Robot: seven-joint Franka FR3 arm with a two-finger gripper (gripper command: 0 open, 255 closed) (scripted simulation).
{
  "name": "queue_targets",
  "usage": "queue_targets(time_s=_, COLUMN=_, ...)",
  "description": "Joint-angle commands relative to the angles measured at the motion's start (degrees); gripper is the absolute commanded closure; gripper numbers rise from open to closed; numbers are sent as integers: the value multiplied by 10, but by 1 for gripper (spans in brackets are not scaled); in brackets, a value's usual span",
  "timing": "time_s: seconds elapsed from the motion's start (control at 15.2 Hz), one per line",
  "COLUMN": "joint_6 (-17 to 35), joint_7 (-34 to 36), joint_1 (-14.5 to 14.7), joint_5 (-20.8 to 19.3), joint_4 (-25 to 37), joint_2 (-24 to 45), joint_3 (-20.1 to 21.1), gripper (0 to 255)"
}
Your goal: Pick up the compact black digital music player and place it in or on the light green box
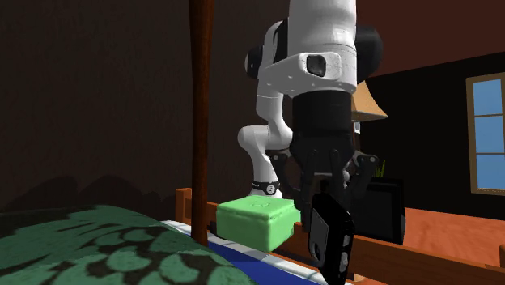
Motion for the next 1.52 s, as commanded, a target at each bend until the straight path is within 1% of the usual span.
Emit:
queue_targets(time_s=0.0, joint_6=-14, joint_7=0, joint_1=0, joint_5=-1, joint_4=7, joint_2=-7, joint_3=0, gripper=255)
queue_targets(time_s=0.99, joint_6=-112, joint_7=2, joint_1=1, joint_5=-6, joint_4=69, joint_2=-43, joint_3=-3, gripper=255)
queue_targets(time_s=1.19, joint_6=-81, joint_7=1, joint_1=4, joint_5=-14, joint_4=-35, joint_2=-117, joint_3=-6, gripper=255)
queue_targets(time_s=1.45, joint_6=-53, joint_7=1, joint_1=5, joint_5=-26, joint_4=-155, joint_2=-209, joint_3=-10, gripper=255)
